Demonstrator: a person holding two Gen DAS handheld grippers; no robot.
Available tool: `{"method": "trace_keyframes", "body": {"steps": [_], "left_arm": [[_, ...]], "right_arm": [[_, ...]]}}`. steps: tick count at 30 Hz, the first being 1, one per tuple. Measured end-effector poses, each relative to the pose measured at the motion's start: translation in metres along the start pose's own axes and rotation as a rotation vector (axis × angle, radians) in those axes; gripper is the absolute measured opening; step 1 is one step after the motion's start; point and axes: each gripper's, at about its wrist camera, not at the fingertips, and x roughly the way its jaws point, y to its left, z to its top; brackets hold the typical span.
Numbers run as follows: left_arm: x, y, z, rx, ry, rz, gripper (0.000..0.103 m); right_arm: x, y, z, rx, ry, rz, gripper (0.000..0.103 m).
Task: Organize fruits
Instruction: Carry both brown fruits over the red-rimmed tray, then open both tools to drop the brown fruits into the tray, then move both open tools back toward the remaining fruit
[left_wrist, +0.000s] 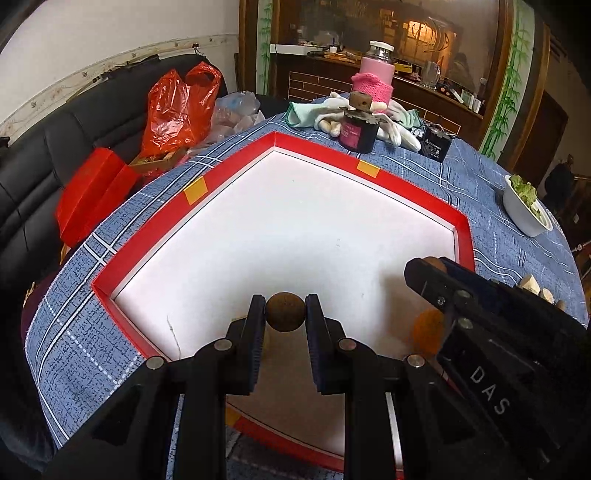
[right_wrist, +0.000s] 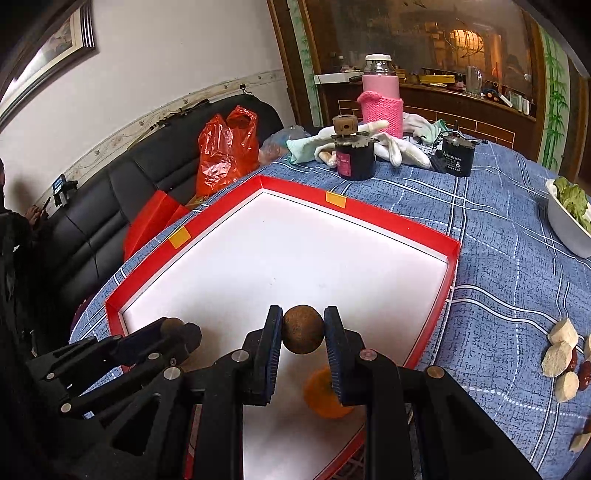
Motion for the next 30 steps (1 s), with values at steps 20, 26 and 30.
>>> {"method": "trace_keyframes", "body": {"steps": [20, 26, 30], "left_arm": [[-0.033, 0.011, -0.011, -0.125, -0.04, -0.014, 0.062], [-0.057, -0.039, -0.024, -0.016, -0.114, -0.082, 0.064], [-0.063, -0.089, -0.036, 0.112, -0.123, -0.15, 0.064]], "right_arm": [[-0.051, -0.027, -0.006, 0.093, -0.09, 0.033, 0.064], [-0.113, -0.073, -0.039, 0.165, -0.194, -0.033, 0.066], [-0.15, -0.114, -0.068, 0.218, -0.235, -0.112, 0.067]]}}
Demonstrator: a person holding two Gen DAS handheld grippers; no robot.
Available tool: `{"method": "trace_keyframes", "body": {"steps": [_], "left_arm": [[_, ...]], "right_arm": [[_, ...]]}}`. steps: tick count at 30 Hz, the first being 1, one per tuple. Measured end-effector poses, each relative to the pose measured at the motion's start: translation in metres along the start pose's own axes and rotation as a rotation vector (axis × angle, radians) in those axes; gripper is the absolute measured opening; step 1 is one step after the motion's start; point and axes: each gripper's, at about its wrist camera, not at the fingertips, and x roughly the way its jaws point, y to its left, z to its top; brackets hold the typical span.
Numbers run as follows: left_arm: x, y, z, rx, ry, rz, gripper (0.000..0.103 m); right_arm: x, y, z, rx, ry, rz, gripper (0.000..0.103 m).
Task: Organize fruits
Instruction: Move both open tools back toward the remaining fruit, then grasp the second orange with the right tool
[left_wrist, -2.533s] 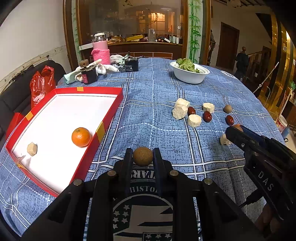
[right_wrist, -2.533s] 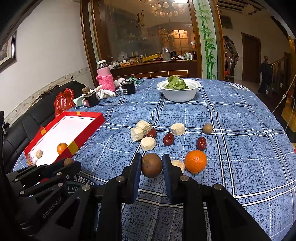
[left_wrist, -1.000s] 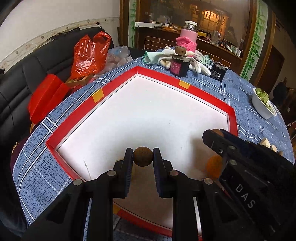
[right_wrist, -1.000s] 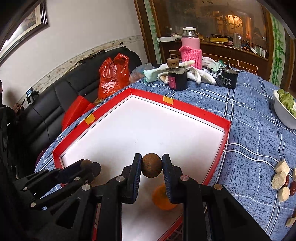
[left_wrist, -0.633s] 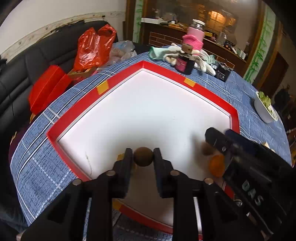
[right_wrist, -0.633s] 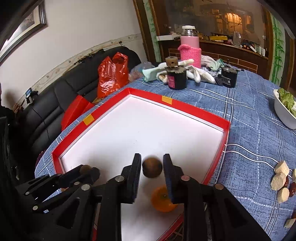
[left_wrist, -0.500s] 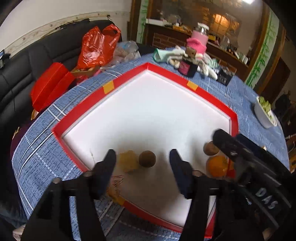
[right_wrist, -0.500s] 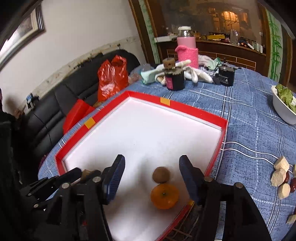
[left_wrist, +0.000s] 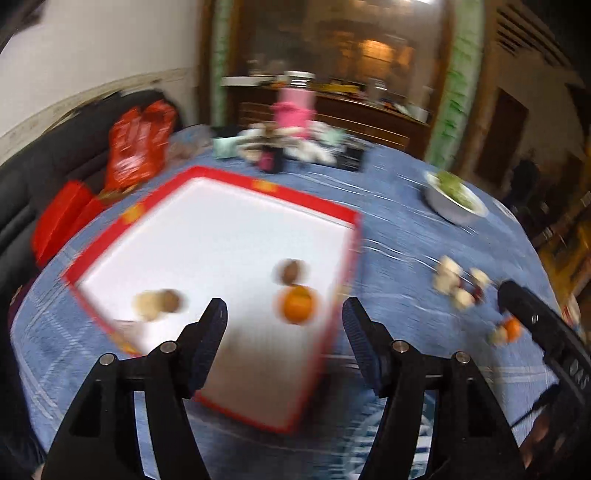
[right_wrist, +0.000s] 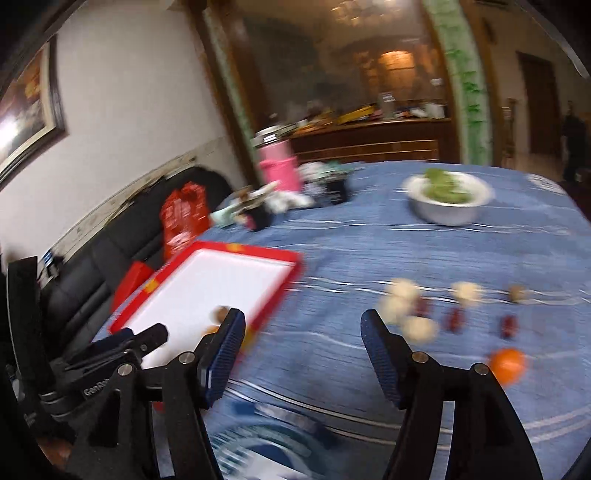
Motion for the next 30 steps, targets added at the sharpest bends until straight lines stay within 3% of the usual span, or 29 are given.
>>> {"method": "trace_keyframes", "body": {"steps": [5, 11, 18, 22, 30], "left_arm": [[0.01, -0.046, -0.012, 0.092, 0.031, -0.044, 0.064], [0.015, -0.076, -0.02, 0.142, 0.054, -0.066, 0.064], [0.023, -0.089, -0.025, 0.168, 0.073, -0.071, 0.064], [0.028, -0.09, -0.024, 0.155, 0.078, -0.078, 0.064], [0.034, -0.107, -0.025, 0.184, 0.088, -0.1, 0.064]], "right_arm": [[-0.035, -0.075, -0.009, 0.087, -0.036, -0.126, 0.067], [-0.03, -0.137, -0.014, 0.176, 0.03, -0.19, 0.068], [0.001, -0.135, -0.015, 0.116, 0.111, -0.193, 0.057], [0.01, -0.141, -0.019, 0.129, 0.14, -0.223, 0.045], [0.023, -0.142, -0.023, 0.119, 0.181, -0.209, 0.037]]}}
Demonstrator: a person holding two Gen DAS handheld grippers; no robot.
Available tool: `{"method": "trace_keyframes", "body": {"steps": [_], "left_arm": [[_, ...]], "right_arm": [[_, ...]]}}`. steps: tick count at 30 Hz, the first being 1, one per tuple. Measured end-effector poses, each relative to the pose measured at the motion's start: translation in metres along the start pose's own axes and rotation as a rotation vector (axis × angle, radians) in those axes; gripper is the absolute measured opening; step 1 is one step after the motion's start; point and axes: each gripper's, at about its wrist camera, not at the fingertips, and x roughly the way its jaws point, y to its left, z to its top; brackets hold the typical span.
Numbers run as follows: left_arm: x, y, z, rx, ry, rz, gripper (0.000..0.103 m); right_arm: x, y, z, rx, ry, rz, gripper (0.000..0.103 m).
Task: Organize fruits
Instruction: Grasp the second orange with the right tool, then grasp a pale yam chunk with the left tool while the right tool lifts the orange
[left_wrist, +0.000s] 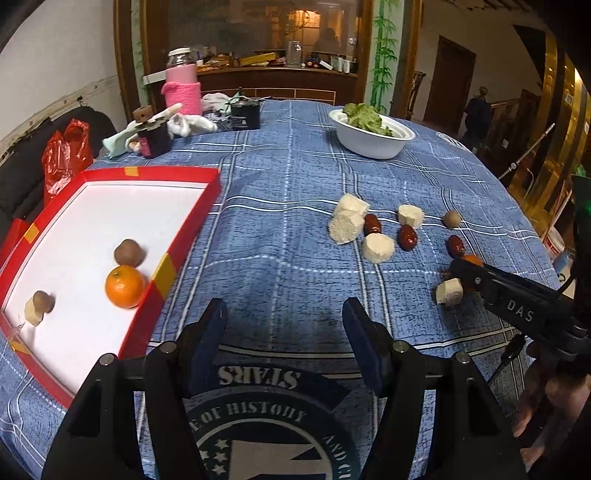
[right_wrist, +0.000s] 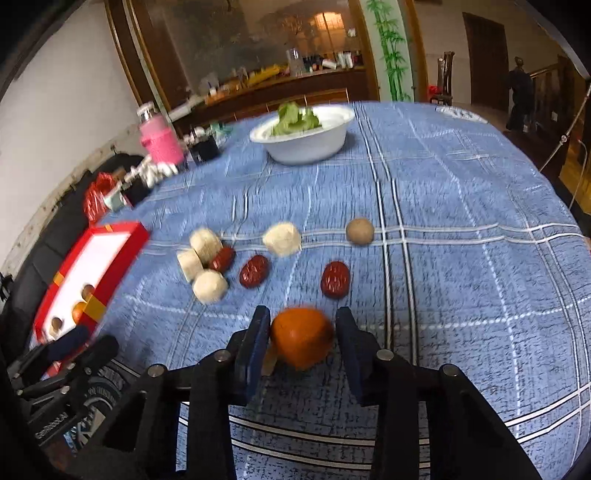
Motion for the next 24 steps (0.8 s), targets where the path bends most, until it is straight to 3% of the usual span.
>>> {"method": "trace_keyframes", "body": {"steps": [9, 18, 24], "left_arm": [[0.005, -0.023, 0.006, 0.042, -0.001, -0.007, 0.064], [0.024, -0.085, 0.017, 0.129, 0.033, -0.081, 0.063], [0.027, -0.106, 0.023, 0.141, 0.01, -0.104, 0.063]], "right_arm": [[-0.015, -0.01, 0.003, 0.032, -0.062, 0.011, 0.036], [-0.042, -0.044, 0.011, 0.169, -0.168, 0.032, 0.036], [-0.049, -0.057, 0.015, 0.222, -0.195, 0.056, 0.036]]}}
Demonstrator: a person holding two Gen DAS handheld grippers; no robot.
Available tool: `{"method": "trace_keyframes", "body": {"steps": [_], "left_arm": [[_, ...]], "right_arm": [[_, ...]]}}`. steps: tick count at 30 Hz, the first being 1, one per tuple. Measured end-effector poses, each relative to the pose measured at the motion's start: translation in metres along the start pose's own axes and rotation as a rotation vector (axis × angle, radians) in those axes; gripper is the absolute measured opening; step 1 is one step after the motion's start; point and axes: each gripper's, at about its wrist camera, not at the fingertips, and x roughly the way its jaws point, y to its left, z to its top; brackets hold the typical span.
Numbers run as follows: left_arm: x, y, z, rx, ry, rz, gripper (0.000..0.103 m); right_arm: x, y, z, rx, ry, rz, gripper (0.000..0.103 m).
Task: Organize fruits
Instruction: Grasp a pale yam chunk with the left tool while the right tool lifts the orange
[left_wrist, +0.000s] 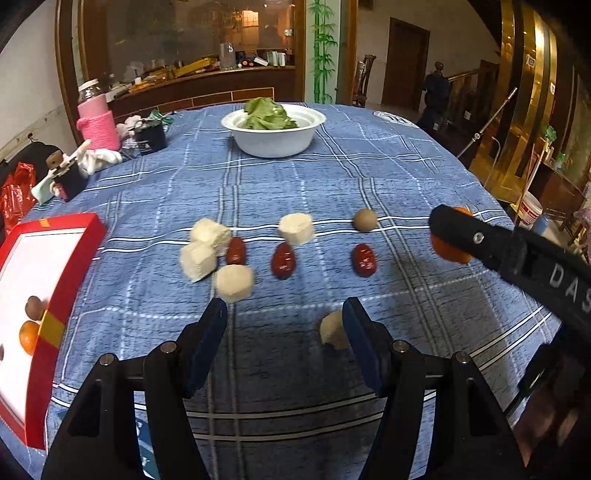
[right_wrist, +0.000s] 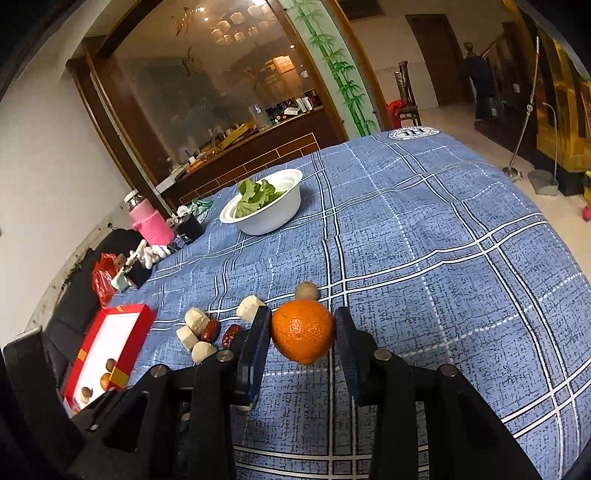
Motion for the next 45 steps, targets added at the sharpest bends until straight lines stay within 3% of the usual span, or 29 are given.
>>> {"method": "trace_keyframes", "body": {"steps": [5, 10, 14, 21, 28, 39, 45], "left_arm": [[-0.011, -0.002, 0.001, -0.012, -0.057, -0.019, 0.064], [0.009, -0.011, -0.002, 0.007, 0.007, -0.061, 0.063], [0.024, -0.004, -0.006, -0.035, 0.058, -0.082, 0.063], [0.016, -0.017, -0.01, 0.026, 0.042, -0.107, 0.029], [0.012, -0.013, -0.017, 0.027, 0.058, -0.115, 0.022], [-0.007, 0.009, -0.024, -0.009, 0.041, -0.129, 0.022], [-0.02, 0.027, -0.032, -0.034, 0.024, -0.091, 0.022]], "right_arm": [[-0.003, 0.0, 0.001, 0.007, -0.008, 0.021, 0.036], [-0.005, -0.002, 0.002, 0.017, -0.015, 0.022, 0.036], [-0.006, -0.002, 0.001, 0.019, -0.015, 0.024, 0.036], [-0.007, -0.003, 0.002, 0.02, -0.018, 0.033, 0.036], [-0.006, -0.004, 0.001, 0.024, -0.013, 0.035, 0.036], [-0.008, -0.002, 0.001, 0.019, -0.014, 0.042, 0.036], [-0.007, 0.007, -0.001, -0.018, -0.009, 0.062, 0.036]]}}
